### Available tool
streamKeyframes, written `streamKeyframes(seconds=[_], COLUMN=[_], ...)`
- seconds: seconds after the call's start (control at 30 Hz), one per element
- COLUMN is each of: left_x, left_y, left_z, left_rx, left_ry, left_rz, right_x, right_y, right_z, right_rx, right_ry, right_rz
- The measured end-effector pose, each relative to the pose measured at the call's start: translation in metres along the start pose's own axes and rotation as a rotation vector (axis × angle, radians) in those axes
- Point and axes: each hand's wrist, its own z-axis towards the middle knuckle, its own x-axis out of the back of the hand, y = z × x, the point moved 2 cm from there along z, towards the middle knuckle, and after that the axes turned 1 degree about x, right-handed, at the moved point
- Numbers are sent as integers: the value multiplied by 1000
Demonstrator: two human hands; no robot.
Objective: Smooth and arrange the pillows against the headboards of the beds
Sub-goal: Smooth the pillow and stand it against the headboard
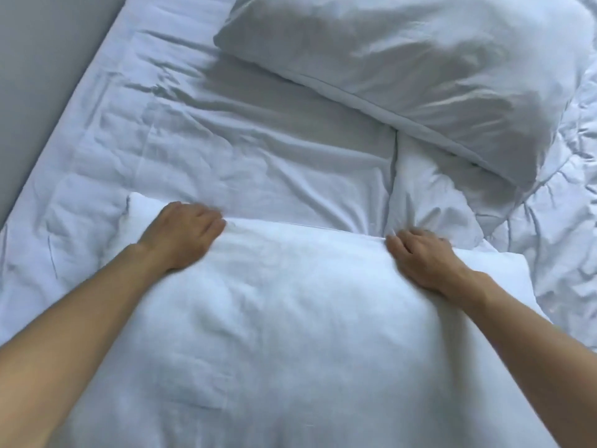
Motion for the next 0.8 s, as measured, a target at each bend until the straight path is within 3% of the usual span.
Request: streamKeyframes(seconds=[0.13,0.33,0.47,0.7,0.8], left_x=[22,64,100,168,196], left_y=[-35,-29,-27,-13,-10], left_z=[0,-45,-107,-253,-327], left_rx=[50,-15,-93,-106,-105], left_ry=[-61,83,198,393,534], left_rz=[28,-22,-63,-120,-127], right_x=[7,22,50,117,154], right_y=[57,52,31,-10,-26], right_z=[-7,-46,-93,-224,-293], right_rx=[-106,-111,-20,-78,-5], right_ry=[14,78,159,221,429], right_rz=[-14,155,111,64,32])
